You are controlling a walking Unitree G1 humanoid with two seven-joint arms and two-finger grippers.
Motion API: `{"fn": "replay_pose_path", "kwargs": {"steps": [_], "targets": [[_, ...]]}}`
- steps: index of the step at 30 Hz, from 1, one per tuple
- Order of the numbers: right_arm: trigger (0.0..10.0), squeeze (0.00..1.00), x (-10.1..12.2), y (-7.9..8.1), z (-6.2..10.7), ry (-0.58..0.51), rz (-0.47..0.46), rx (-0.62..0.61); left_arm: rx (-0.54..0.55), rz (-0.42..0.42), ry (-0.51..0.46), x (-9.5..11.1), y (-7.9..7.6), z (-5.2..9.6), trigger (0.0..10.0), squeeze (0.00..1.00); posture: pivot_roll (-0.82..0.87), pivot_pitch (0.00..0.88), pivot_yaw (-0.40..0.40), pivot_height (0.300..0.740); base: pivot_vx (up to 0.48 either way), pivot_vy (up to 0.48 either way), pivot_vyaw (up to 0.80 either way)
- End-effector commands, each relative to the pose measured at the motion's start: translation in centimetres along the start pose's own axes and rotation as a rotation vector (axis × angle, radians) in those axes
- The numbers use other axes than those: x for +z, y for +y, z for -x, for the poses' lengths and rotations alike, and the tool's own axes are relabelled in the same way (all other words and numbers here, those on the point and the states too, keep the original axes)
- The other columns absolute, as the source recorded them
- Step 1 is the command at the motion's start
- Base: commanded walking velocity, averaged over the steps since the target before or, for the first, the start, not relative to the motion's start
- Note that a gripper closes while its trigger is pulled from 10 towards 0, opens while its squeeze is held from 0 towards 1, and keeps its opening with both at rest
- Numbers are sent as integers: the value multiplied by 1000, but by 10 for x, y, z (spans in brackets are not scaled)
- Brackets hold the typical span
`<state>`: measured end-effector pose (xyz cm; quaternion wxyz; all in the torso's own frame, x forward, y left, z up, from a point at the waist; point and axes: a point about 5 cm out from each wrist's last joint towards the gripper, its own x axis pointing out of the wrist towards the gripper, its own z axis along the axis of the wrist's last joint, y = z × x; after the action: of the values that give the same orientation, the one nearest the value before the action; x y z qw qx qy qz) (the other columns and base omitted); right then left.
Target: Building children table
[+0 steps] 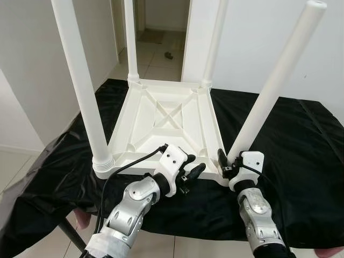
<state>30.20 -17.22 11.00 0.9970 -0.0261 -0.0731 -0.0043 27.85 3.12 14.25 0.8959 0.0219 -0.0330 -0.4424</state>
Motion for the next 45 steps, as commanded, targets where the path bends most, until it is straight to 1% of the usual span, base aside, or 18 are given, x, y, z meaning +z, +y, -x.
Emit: {"fn": "replay_pose_path", "kwargs": {"steps": [1, 6, 10, 13, 16, 18, 20, 21, 22, 26, 29, 32, 33, 35, 38, 43, 44, 45], "targets": [[0, 0, -15, -19, 2, 95, 32, -248, 13, 2, 15, -1, -1, 3, 10000, 0, 13, 0, -5, 740, 0, 0, 0], [0, 0, -11, -22, -2, 80, -6, -434, 16, 2, 23, -1, 1, 6, 10000, 0, 16, 0, 1, 740, 0, 0, 0], [0, 0, -10, -21, -4, 83, -18, -482, 17, 0, 26, -1, 2, 6, 10000, 0, 18, 0, 0, 740, 0, 0, 0], [0, 0, -14, -13, -9, 133, -78, -590, 24, 0, 22, 1, 4, 5, 10000, 0, 18, 0, -1, 740, 0, 0, 0], [0, 0, -18, -4, -13, 166, -102, -595, 26, 0, 21, 2, 4, 4, 10000, 0, 25, 0, -5, 740, 0, 0, 0], [10000, 0, -17, 1, -15, 162, -110, -562, 30, 1, 19, 3, 3, 4, 10000, 0, 25, 0, -8, 740, 0, 0, 0], [10000, 0, -17, 2, -16, 157, -108, -551, 31, 2, 18, 3, 3, 5, 10000, 0, 25, 0, -8, 740, 0, 0, 0], [10000, 859, -16, 3, -16, 154, -105, -550, 32, 2, 18, 3, 4, 5, 10000, 0, 25, 0, -8, 740, 0, 0, 0], [10000, 1000, -14, 4, -17, 137, -110, -537, 35, 2, 18, 3, 4, 5, 10000, 0, 26, 0, -11, 740, 0, 0, 0], [10000, 1000, -7, 7, -21, 65, -211, -440, 39, 7, 16, 3, 3, 5, 10000, 0, 20, 0, -11, 740, 0, 0, 0], [10000, 1000, -6, 7, -22, 56, -223, -432, 39, 8, 16, 3, 3, 4, 10000, 0, 20, 0, -11, 740, 0, 0, 0], [10000, 1000, -4, -1, -22, 32, -236, -349, 32, 11, 13, 4, 2, 3, 10000, 0, 7, 0, -12, 740, 0, 0, 0], [10000, 0, -3, -3, -22, 29, -230, -304, 31, 11, 12, 4, 1, 3, 10000, 0, 7, 0, -12, 740, 0, 0, 0], [10000, 0, -3, -4, -21, 29, -225, -277, 31, 12, 12, 4, 1, 3, 10000, 0, 5, 0, -12, 740, 0, 0, 0], [10000, 0, 0, -26, -12, -7, -139, -84, 28, 13, 5, 7, 1, 1, 10000, 0, -4, 0, -9, 740, 0, 0, 0], [10000, 0, 2, -37, -7, -4, -117, 32, 25, 14, 3, 8, 1, 1, 10000, 0, -10, 0, -6, 740, 0, 0, 0], [10000, 0, 7, -49, -2, 0, -77, 172, 19, 14, 2, 8, 1, 0, 10000, 0, -17, 0, 2, 740, 0, 0, 0], [10000, 0, 8, -53, 1, 1, -60, 224, 17, 14, 1, 8, 1, 0, 10000, 0, -17, 0, 2, 740, 0, 0, 0]]}}
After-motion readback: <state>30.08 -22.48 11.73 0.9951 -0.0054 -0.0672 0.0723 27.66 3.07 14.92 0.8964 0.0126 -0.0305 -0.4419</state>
